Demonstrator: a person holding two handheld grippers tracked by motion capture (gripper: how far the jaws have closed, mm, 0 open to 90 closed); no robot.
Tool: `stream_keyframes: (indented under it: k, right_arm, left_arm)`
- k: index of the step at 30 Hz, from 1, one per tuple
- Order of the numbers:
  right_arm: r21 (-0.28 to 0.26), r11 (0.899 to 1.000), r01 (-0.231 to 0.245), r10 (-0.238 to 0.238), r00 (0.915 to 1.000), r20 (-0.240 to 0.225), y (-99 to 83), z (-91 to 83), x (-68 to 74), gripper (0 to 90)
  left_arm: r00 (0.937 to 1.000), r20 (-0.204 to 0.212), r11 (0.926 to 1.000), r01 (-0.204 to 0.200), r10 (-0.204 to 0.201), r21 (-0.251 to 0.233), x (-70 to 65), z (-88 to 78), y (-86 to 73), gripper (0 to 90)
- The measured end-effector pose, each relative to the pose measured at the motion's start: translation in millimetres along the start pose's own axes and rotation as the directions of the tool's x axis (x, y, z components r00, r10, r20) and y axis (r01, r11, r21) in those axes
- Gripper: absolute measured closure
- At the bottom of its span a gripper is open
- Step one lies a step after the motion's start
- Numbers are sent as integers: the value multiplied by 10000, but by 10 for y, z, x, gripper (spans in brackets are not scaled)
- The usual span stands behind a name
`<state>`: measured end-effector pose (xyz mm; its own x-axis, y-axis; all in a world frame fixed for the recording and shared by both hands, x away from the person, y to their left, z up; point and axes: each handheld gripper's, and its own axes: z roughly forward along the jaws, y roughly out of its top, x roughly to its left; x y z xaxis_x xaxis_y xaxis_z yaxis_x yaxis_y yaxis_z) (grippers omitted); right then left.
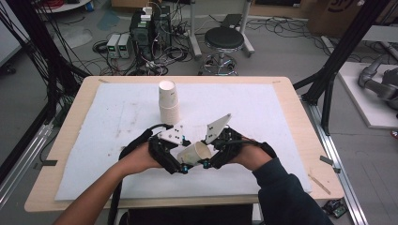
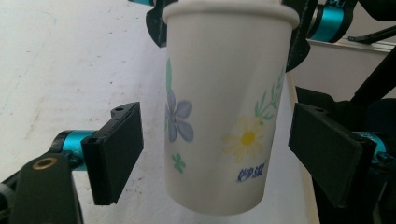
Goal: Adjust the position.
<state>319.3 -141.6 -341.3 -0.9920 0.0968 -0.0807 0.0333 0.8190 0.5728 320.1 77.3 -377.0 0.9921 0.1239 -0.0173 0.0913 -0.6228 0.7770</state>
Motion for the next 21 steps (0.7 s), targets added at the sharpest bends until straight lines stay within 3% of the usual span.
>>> stream_keyframes:
  k: [7, 15, 16, 17, 21]
  right_arm:
    - [637, 9971, 419, -412, 9991, -110, 115, 30, 13, 354]
    - [903, 9949, 447, -412, 9983, -407, 124, 73, 19, 355]
    - [898, 9949, 453, -420, 9984, -384, 126, 78, 24, 355]
    - [916, 9947, 476, -439, 9982, -418, 128, 82, 27, 355]
    - [943, 9941, 538, -498, 9978, -438, 138, 85, 31, 349]
  left_arm:
    - [9997, 238, 9999, -4, 1, 151, 9, 46, 4, 247]
    - [9976, 685, 9998, -67, 54, 193, 5, 74, 14, 370]
    - [9971, 705, 9988, -307, 279, 385, 23, 68, 18, 371]
    - [9969, 792, 9997, -29, 9, 251, 3, 87, 12, 371]
    - [9972, 744, 9999, 35, -46, 147, -2, 94, 4, 373]
